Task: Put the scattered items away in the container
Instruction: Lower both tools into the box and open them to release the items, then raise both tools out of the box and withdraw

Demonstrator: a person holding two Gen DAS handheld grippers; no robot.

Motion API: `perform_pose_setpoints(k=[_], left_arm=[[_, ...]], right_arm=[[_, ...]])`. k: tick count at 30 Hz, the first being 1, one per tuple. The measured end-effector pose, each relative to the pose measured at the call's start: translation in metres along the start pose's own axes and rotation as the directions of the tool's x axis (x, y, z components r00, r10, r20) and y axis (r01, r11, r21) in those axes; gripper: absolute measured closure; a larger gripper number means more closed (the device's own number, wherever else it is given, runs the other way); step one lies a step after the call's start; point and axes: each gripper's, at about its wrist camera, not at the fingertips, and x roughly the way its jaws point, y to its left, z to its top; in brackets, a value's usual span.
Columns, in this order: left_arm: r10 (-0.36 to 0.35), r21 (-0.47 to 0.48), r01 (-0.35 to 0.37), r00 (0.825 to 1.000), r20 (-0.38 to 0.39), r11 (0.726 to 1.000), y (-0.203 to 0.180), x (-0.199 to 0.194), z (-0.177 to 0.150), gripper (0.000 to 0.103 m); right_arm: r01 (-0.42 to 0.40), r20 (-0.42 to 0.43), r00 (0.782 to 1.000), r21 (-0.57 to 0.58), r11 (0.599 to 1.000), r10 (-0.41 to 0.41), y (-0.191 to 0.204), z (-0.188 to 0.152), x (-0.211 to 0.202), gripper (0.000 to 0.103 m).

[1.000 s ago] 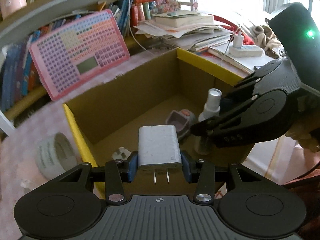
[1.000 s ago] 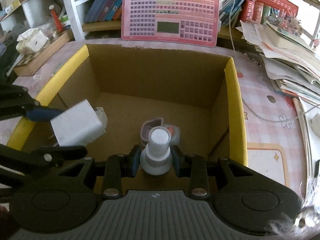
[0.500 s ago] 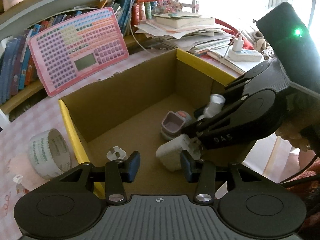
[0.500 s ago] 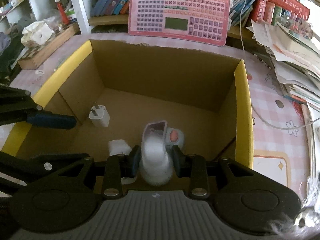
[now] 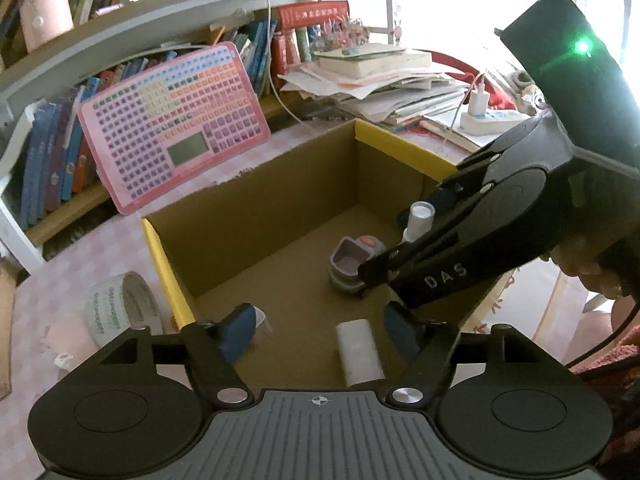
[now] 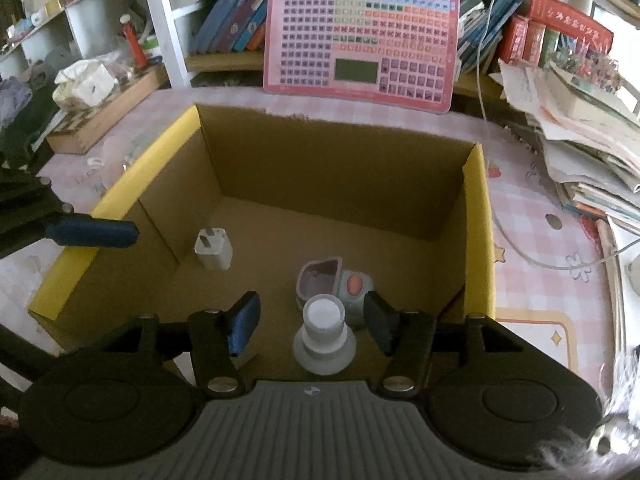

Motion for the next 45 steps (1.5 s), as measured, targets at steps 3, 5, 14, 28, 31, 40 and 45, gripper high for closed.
perform_pose_setpoints(k=[3, 5, 14, 28, 31, 40, 45], left_arm=[[0.009, 0.008, -0.009, 1.000, 0.020, 1.000, -0.003, -0.008, -0.002, 0.026], [0.017, 0.011, -0.018, 0.999, 0.036, 1.000, -0.005, -0.015, -0.003, 0.024], [0.043, -0.023, -0.040, 0.989, 0.139, 0.999, -0.006, -0.052, -0.016, 0.010], [-0.019, 0.047, 0.009, 0.979, 0.204, 0.999, 0.018, -0.087, -0.043, 0.008], [-0.039, 0.054, 0.028, 0.979, 0.201, 0.998, 0.026, -0.095, -0.052, 0.008], [-0.100, 0.073, 0.088, 0.979, 0.180, 0.993, 0.051, -0.115, -0.084, 0.006], [-0.115, 0.069, 0.105, 0.981, 0.160, 0.992, 0.064, -0.124, -0.102, 0.005]], right_arm=[[0.008, 0.026, 1.000, 0.012, 1.000, -0.008, -0.001, 0.000, -0.010, 0.042], [0.013, 0.046, 0.999, 0.025, 1.000, -0.015, -0.001, 0.000, -0.018, 0.041], [0.051, 0.172, 0.983, 0.080, 0.995, -0.064, 0.013, -0.005, -0.066, 0.025], [0.185, 0.236, 0.940, 0.248, 0.951, -0.244, 0.048, -0.037, -0.102, 0.015], [0.199, 0.233, 0.935, 0.279, 0.939, -0.268, 0.062, -0.043, -0.104, 0.015], [0.300, 0.190, 0.906, 0.340, 0.891, -0.378, 0.107, -0.068, -0.106, 0.007], [0.356, 0.149, 0.894, 0.338, 0.871, -0.423, 0.134, -0.080, -0.100, 0.005]])
